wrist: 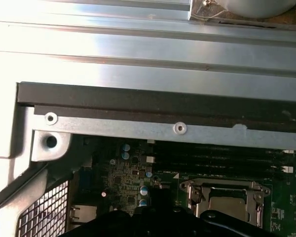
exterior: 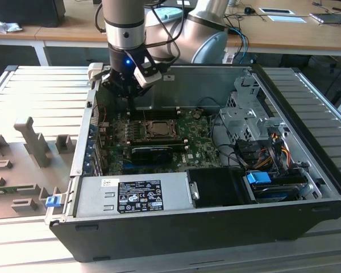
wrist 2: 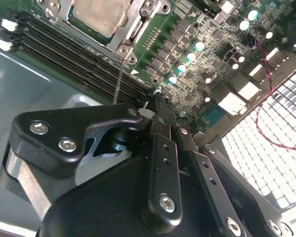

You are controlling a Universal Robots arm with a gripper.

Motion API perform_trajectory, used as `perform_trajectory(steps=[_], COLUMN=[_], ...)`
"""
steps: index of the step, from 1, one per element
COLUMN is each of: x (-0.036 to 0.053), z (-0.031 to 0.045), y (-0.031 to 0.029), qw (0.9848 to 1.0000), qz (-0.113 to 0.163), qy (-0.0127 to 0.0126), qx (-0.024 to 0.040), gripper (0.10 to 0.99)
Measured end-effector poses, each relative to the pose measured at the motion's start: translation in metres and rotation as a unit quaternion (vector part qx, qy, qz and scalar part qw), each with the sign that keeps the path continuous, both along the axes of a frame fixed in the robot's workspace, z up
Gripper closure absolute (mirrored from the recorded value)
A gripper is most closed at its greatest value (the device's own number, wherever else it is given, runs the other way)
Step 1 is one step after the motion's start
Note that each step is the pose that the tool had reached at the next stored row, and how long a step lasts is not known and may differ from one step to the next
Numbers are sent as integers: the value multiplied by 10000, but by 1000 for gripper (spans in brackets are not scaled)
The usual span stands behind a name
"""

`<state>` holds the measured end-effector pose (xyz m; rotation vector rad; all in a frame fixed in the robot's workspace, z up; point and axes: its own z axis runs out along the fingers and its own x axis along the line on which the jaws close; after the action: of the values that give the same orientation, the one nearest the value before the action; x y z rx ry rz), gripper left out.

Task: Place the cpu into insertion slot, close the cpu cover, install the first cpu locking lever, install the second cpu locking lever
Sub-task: 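Install the first cpu locking lever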

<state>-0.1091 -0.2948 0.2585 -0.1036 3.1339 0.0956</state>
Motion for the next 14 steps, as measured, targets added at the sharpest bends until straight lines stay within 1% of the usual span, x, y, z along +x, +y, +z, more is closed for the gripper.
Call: perform_trajectory(steps=[3,14], x=[60,126], z=[0,0], y=[0,0], qw=[10000,10000], qz=[0,-4], qy=[0,0], qx=[0,0], gripper=[980,980])
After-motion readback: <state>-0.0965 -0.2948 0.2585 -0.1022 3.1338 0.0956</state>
